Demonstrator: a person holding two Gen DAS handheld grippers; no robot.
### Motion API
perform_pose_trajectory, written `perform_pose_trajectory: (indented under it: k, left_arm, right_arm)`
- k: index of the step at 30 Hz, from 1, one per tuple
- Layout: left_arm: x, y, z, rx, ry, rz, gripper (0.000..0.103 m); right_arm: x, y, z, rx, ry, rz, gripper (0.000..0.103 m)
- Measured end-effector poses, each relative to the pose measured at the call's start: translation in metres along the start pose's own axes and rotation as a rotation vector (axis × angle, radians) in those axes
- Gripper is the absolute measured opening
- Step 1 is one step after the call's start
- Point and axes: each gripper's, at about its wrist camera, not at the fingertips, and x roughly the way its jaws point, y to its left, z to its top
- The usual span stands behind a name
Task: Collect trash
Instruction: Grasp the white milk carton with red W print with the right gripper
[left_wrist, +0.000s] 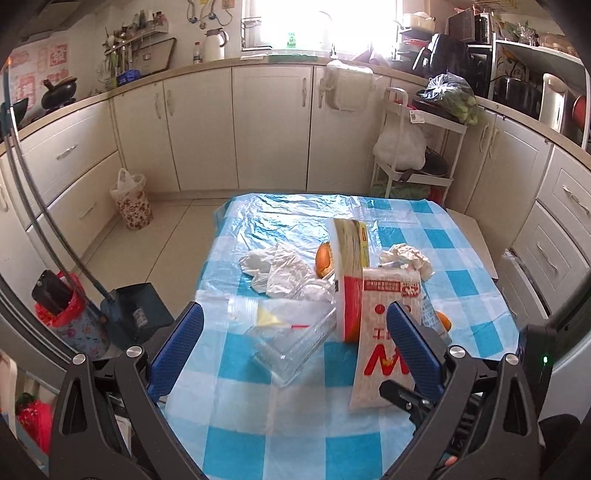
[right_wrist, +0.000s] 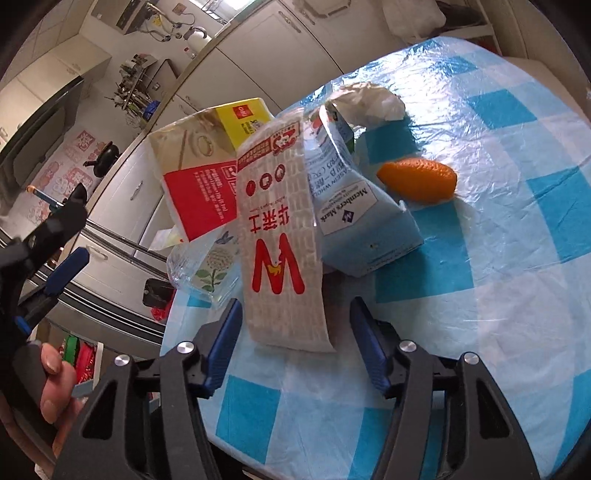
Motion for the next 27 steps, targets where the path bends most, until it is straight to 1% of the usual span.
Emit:
perform_pose_trajectory:
  k: [1,4,6,7,8,9,10,11,12,15,19,24,27]
  left_arm:
    - [0.007,-0.003,0.005,0.003,-0.001,0.004,0.096]
    - [0.035,-0.015,0.022,0.02,0.004,0.02,0.096]
    - [0.054,-0.02,0.029,0.007,0.038,0.007,0.096]
    - [0.061,-0.021,0.032,-0.006,0.052,0.0,0.091]
    - [0.066,-0.02,0.032,-0.02,0.057,-0.005,0.083]
    - [0.072,-0.018,0.034,-0.048,0.068,-0.028,0.057]
    - [0.078,-0.017,0.034,-0.067,0.094,-0.067,0.028]
    - [0.083,-0.015,0.034,-0.089,0.12,-0.117,0.014]
    - [0.084,-0.013,0.033,-0.108,0.121,-0.141,0.007]
    - [0.074,-0.011,0.027,-0.11,0.101,-0.16,0.004]
    - [0.038,-0.003,0.018,-0.117,0.049,-0.205,0.003]
    - [-0.011,0.016,0.0,-0.144,-0.006,-0.213,0.003]
    - [-0.039,0.023,-0.015,-0.149,-0.022,-0.216,0.003]
  right_arm:
    - [0.001,-0.002,0.001,0.01,-0.003,0.012,0.056]
    - [0.004,-0.005,0.003,0.029,0.008,0.049,0.044]
    - [0.007,-0.007,0.001,0.037,0.021,0.071,0.031]
    - [0.009,-0.008,0.001,0.041,0.028,0.079,0.027]
    - [0.01,-0.009,-0.001,0.047,0.033,0.087,0.019]
    - [0.01,-0.009,-0.003,0.05,0.033,0.093,0.01]
    - [0.009,-0.009,-0.005,0.048,0.029,0.098,0.007]
    - [0.007,-0.008,-0.006,0.042,0.023,0.107,0.004]
    - [0.005,-0.006,-0.006,0.034,0.015,0.115,0.002]
    - [-0.006,-0.003,-0.01,0.015,-0.003,0.151,0.001]
    - [-0.023,0.002,-0.015,0.0,-0.021,0.183,0.001]
    - [-0.054,0.01,-0.026,-0.033,-0.059,0.207,0.001]
    - [-0.071,0.015,-0.037,-0.062,-0.071,0.203,0.001]
